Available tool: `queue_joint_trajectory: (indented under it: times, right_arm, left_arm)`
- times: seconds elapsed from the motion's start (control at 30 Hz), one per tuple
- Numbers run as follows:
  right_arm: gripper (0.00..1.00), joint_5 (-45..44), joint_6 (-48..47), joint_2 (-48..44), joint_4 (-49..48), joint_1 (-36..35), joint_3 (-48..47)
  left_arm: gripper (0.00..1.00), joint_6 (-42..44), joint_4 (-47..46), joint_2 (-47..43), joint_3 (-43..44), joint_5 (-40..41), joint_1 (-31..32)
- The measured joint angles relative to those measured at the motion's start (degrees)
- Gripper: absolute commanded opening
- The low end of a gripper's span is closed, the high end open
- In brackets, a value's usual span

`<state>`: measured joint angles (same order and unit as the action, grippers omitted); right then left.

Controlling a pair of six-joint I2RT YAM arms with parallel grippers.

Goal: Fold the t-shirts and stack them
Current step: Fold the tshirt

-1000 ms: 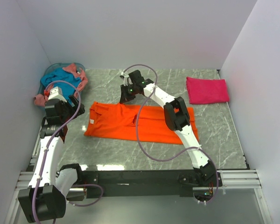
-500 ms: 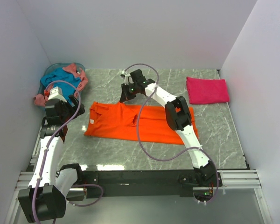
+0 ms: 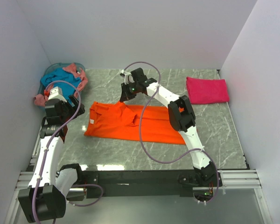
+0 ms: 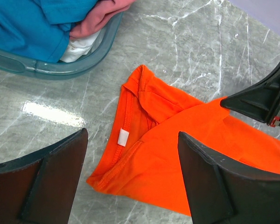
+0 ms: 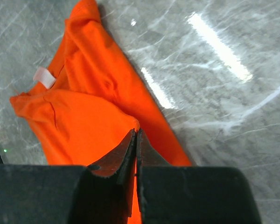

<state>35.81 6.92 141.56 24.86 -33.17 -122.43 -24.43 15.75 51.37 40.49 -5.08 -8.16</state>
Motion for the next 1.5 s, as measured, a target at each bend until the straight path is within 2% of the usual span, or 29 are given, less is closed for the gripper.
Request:
queue_joint_trajectory:
  times: [0.4, 0.6, 0.87, 1.5]
  right_arm:
    - [0.09, -0.52, -5.35, -2.16, -0.31, -2.60, 5.64]
    - [0.10, -1.33, -8.07, -5.75, -0.94, -2.97, 11.52]
    - [0.11, -1.49, -9.90, -10.58, -2.75, -3.30, 14.88]
    - [0.15, -2.19, -14.75, -10.84, -1.88, -6.84, 19.41]
  left_arm:
    - [0.83, 0.00, 0.00, 0.00, 0.00, -0.02, 0.00]
    - [0.83, 0.00, 0.02, 0.00, 0.00, -0.04, 0.00]
    - [0.83, 0.00, 0.02, 0.00, 0.00, -0.07, 0.00]
    - [0.83, 0.00, 0.02, 0.00, 0.00, -0.24, -0.07]
